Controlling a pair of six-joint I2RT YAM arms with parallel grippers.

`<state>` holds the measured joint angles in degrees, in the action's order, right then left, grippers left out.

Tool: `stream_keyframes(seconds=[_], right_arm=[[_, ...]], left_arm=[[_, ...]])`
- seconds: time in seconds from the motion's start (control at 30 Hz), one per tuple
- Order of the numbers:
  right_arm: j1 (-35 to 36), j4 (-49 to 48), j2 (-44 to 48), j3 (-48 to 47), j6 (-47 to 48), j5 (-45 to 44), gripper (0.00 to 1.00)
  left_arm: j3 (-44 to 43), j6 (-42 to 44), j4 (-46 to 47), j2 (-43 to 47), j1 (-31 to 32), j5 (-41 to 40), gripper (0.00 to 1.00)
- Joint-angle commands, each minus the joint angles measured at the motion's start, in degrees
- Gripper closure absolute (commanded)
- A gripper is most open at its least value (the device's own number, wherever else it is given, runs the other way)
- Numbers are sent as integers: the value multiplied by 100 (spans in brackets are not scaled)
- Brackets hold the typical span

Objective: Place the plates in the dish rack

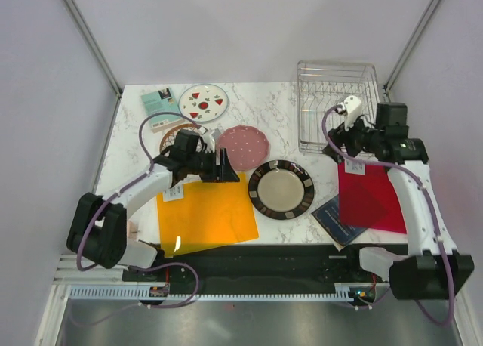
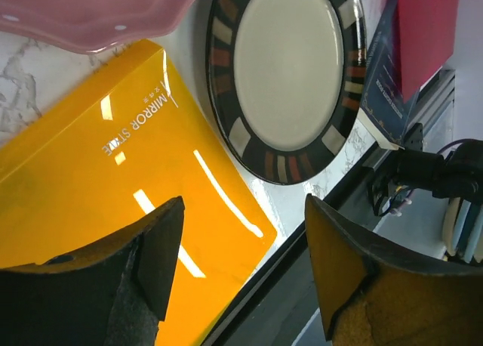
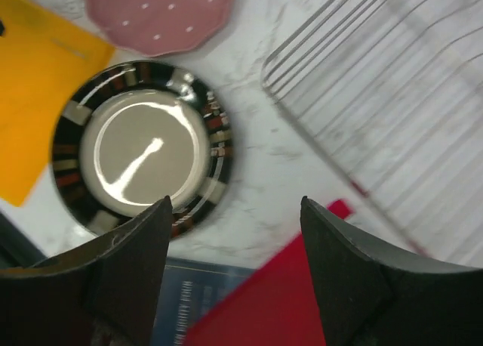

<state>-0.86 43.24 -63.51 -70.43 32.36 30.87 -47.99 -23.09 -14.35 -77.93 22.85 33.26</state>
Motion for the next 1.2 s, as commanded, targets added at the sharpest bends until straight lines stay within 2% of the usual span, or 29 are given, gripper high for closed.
stream_keyframes(seconds=[0.0, 0.17, 0.43, 0.6, 0.67, 0.7, 0.8, 0.87, 0.97, 1.17], right_arm=[[7, 371, -663, 731, -2285, 1122, 25], [42, -763, -417, 1647, -3086, 982, 23], [42, -1362, -646, 2525, -3631, 1263, 23], [42, -1810, -698, 2964, -4307, 859, 20], [42, -2065, -620, 3079, -4457, 851, 21], [42, -2118, -602, 3175, -4510, 815, 21], [42, -2136, -601, 3185, -4554, 718, 20], [42, -2145, -654, 3202, -4545, 727, 20], [42, -2189, -917, 3247, -4563, 692, 19], [42, -2206, -1497, 3246, -4405, 613, 20]], left_arm=[[-166, -740, 775, -590, 114, 321, 29], [-342, -837, 1100, -1382, 246, 427, 31], [-694, -890, 1233, -2419, 597, 454, 34], [-1063, -890, 1233, -2990, 782, 410, 36], [-1107, -899, 1224, -3079, 800, 445, 41], [-1108, -890, 1215, -3088, 800, 497, 55], [-941, -636, 961, -2930, 782, 550, 83], [-713, -486, 821, -2711, 747, 550, 86], [-388, -310, 802, -2482, 660, 533, 97], [-193, -178, 899, -2402, 571, 612, 98]])
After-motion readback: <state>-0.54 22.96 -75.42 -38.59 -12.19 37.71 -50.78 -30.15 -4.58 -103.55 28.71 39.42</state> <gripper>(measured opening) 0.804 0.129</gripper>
